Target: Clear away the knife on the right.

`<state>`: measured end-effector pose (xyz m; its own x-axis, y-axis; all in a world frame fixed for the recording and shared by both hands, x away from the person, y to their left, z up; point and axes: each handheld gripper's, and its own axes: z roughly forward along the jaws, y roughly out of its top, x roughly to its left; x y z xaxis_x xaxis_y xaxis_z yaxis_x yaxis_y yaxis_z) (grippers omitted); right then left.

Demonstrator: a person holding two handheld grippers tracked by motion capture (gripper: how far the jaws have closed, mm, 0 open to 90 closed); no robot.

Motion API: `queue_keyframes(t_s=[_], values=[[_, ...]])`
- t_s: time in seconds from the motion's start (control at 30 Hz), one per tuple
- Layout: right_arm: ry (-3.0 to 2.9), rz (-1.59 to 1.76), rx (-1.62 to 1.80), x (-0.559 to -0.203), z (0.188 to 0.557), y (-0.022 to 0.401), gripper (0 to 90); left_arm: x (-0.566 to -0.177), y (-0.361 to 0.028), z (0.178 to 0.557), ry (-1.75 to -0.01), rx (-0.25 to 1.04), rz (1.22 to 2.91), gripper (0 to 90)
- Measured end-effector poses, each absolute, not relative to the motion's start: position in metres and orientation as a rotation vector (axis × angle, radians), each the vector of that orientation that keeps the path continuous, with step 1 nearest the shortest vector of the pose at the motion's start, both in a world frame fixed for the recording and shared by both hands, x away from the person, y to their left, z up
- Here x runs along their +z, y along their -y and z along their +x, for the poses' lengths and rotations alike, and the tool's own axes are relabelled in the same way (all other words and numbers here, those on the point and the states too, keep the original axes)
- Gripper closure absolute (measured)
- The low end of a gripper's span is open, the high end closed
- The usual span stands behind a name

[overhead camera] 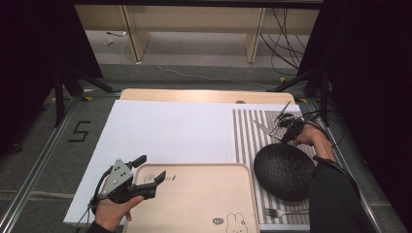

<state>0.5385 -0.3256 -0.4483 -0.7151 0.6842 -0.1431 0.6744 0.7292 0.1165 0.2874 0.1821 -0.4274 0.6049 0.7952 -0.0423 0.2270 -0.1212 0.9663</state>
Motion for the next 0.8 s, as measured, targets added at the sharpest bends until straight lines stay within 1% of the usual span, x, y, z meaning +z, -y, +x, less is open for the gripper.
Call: queue_keyframes(t_s=[0.27, 0.43, 0.57, 0.67, 0.8], values=[[-2.674, 1.011, 0.07, -0.439, 0.54, 0.325, 79.9, -0.428, -0.182, 0.288, -0.86, 0.607, 1.665, 18.5], [-2.608, 1.007, 0.098, -0.43, 0.542, 0.332, 80.3, -0.428, -0.183, 0.288, -0.863, 0.606, 1.661, 18.5], [-2.567, 1.027, 0.125, -0.416, 0.542, 0.339, 80.4, -0.428, -0.183, 0.288, -0.863, 0.608, 1.66, 18.5], [-2.544, 1.054, 0.228, -0.399, 0.536, 0.343, 80.4, -0.428, -0.183, 0.288, -0.867, 0.61, 1.66, 18.5], [-2.53, 1.07, 0.312, -0.389, 0.53, 0.341, 80.4, -0.428, -0.183, 0.288, -0.866, 0.612, 1.662, 18.5]])
